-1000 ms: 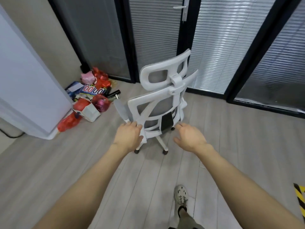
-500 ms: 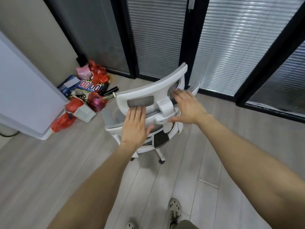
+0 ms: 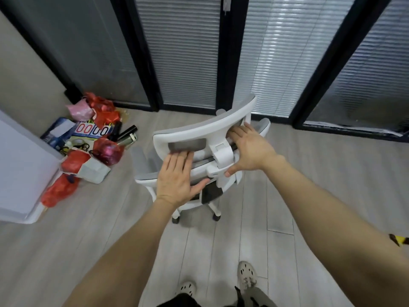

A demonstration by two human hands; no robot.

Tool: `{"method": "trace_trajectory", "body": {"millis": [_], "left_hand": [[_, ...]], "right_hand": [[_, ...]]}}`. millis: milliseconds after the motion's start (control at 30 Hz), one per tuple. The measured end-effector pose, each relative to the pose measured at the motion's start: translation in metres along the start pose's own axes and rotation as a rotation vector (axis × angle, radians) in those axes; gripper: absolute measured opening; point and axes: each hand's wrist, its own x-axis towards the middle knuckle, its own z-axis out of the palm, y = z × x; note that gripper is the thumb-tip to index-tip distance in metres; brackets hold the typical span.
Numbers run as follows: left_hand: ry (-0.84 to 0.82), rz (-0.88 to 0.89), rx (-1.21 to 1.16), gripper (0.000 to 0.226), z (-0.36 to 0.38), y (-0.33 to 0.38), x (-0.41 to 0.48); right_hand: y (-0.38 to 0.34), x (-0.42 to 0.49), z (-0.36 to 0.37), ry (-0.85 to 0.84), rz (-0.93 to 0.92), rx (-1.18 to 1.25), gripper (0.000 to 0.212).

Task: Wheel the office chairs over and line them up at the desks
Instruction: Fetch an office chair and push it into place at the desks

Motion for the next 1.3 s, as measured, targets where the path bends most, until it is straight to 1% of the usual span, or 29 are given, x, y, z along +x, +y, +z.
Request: {"method": "trace_trajectory", "body": {"millis": [133, 267, 367, 500, 700, 833, 1000, 1167, 1300], "left_hand": [[0.016, 0.125, -0.088, 0.097, 0.002, -0.045, -0.009], [0.004, 0.233, -0.134, 0.099, 0.001, -0.074, -0.007], [-0.007, 0.352, -0.169, 0.101, -0.002, -0.083, -0.003], [-0.021, 0.498, -0.225, 0.104, -0.001, -0.068, 0.014], [-0.054, 0.715, -0.348, 0.101, -0.003, -0.016, 0.035], [-0.061, 0.864, -0.386, 0.103, -0.006, 0.032, 0.044], [-0.060, 1.024, -0.455, 0.107, -0.010, 0.105, 0.046], [-0.041, 1.171, -0.523, 0.109, -0.022, 0.190, 0.039], [-0.066, 1.256, -0.575, 0.109, -0.036, 0.260, 0.023]], "right_hand": [[-0.052, -0.029, 0.011, 0.054, 0.160, 0.060, 0.136], [-0.097, -0.058, 0.028, 0.125, 0.301, 0.088, 0.126], [-0.117, -0.080, 0.040, 0.174, 0.415, 0.107, 0.128], [-0.123, -0.115, 0.056, 0.258, 0.569, 0.104, 0.134], [-0.120, -0.174, 0.074, 0.346, 0.774, 0.109, 0.133], [-0.116, -0.221, 0.085, 0.397, 0.888, 0.098, 0.128], [-0.110, -0.283, 0.098, 0.455, 1.036, 0.090, 0.127], [-0.099, -0.351, 0.106, 0.434, 1.182, 0.088, 0.127], [-0.085, -0.409, 0.109, 0.396, 1.289, 0.069, 0.127]]}}
